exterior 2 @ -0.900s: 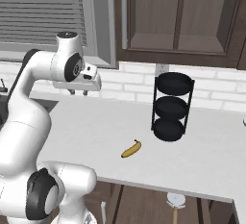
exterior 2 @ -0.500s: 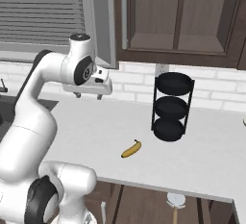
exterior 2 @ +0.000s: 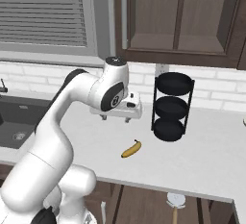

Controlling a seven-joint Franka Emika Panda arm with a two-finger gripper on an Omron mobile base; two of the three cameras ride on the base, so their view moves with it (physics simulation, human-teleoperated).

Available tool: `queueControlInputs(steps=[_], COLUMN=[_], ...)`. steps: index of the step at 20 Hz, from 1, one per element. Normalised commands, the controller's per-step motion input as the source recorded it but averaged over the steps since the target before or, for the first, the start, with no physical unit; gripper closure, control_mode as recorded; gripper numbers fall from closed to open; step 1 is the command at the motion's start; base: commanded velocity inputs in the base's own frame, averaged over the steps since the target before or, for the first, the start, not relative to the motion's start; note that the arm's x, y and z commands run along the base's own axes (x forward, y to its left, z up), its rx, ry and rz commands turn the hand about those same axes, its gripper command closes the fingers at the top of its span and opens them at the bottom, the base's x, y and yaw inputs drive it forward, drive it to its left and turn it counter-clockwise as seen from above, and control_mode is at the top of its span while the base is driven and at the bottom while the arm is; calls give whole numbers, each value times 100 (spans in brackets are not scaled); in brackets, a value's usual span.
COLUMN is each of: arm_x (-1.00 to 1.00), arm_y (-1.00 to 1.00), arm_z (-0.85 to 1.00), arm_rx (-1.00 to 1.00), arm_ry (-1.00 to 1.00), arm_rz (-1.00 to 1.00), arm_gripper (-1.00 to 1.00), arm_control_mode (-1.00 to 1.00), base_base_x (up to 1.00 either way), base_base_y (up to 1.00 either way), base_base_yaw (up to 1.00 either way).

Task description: Pick the pizza cutter from the drawer and place it on the counter.

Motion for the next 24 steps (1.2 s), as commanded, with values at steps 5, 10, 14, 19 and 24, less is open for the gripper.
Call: queueControlInputs(steps=[5, 10, 14, 19, 24], arm_x=[-36, -27, -26, -29, -19], arm_y=[-94, -74, -53, -51, -38], arm_z=[-26, -12, -24, -43, -41], arm_rx=[-3, -8, -10, -2, 0], arm_ry=[4, 18, 26, 18, 6], arm_rz=[-4, -5, -7, -8, -7], arm_gripper=[-100, -100, -100, -100, -100], arm_control_mode=[-100, -100, -100, -100, -100], base_base_x=[0, 0, 0, 0, 0], base_base_y=[0, 0, 0, 0, 0], base_base_yaw=[0, 0, 0, 0, 0])
